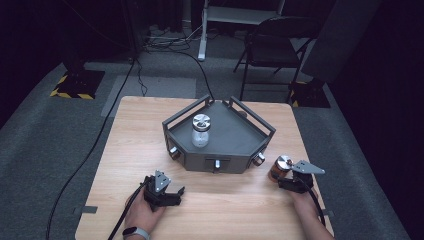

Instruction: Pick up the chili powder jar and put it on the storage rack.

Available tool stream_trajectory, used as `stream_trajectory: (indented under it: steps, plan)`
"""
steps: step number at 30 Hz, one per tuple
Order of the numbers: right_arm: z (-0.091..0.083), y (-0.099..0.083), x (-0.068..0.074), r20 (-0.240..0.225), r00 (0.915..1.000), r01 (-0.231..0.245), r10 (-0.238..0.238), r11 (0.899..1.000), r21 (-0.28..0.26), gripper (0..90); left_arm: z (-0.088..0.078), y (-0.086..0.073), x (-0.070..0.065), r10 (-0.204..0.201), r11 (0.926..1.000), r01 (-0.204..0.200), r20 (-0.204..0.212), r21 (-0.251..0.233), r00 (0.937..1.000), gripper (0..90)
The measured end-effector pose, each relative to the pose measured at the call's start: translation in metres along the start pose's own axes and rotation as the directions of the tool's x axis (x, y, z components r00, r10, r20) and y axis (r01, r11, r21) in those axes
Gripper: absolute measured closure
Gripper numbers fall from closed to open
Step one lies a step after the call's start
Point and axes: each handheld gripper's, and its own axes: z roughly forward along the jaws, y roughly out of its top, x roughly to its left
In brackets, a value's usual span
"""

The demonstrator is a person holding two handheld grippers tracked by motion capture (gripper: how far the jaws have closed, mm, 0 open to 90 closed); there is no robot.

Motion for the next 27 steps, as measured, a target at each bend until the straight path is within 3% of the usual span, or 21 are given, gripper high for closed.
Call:
stream_trajectory:
  steps: [4, 8, 12, 18, 23, 27]
  plan:
    - [-0.003, 0.000, -0.002, -0.010, 0.9997, -0.021, 0.021, 1.000, 0.003, 30.5, 0.000, 0.000, 0.000, 0.000, 1.0000, 0.000, 0.000, 0.000, 1.0000, 5.0]
    - [-0.008, -0.001, 0.002, -0.014, 0.9999, -0.010, 0.010, 1.000, -0.005, 30.6, 0.000, 0.000, -0.001, -0.002, 1.0000, 0.002, -0.003, 0.000, 1.0000, 5.2]
    - [-0.020, 0.008, 0.005, -0.026, 0.9990, -0.037, 0.035, 0.998, -0.045, 30.6, 0.000, 0.000, -0.001, -0.003, 1.0000, 0.003, -0.003, 0.000, 1.0000, 5.2]
    - [-0.046, 0.041, 0.014, -0.029, 0.9985, -0.049, 0.046, 0.993, -0.107, 30.6, 0.000, 0.000, -0.001, -0.001, 1.0000, 0.001, -0.001, 0.000, 1.0000, 5.3]
    - [-0.064, 0.076, 0.033, -0.017, 0.9998, 0.003, -0.005, 0.990, -0.138, 30.6, 0.000, 0.000, -0.001, -0.001, 1.0000, 0.001, -0.001, 0.000, 1.0000, 5.3]
    - [-0.068, 0.105, 0.046, -0.012, 0.9993, 0.032, -0.034, 0.988, -0.152, 30.6, 0.000, 0.000, -0.001, -0.001, 1.0000, 0.001, -0.001, 0.000, 1.0000, 5.2]
